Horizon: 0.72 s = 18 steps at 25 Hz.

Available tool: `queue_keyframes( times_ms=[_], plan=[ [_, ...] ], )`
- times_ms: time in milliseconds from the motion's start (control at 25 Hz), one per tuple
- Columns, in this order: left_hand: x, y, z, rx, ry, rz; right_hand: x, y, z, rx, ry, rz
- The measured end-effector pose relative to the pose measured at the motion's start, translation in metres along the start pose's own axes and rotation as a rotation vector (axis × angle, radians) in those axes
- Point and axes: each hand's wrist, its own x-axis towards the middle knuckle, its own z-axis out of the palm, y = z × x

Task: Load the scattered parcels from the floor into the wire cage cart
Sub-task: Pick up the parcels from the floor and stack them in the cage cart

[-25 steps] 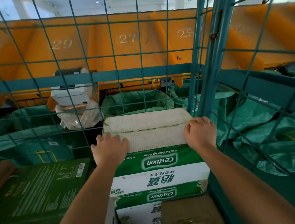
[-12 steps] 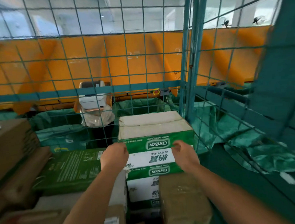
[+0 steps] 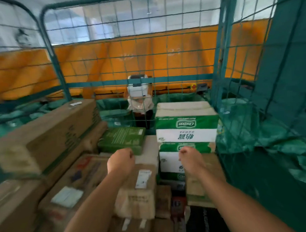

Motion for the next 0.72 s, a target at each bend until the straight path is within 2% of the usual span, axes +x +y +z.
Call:
queue_keyframes(
  times_ms=[240,440,720],
  plan=[
    [-0.208,-0.042,-0.004,-0.034,-0.078,-0.325,-0.137,0.003,0.063,-0.056,-0.330,-0.095],
    [-0.387,-0.095,-0.005,-0.075,-0.124,-0.651,-0.253,-0.029,0.111,-0.102,-0.516,-0.240],
    [-0.629,-0.170,-0.032,-0.073,-0.046,-1.071,-0.464,-0.081,0.187,-0.118,-0.812,-0.478]
  ],
)
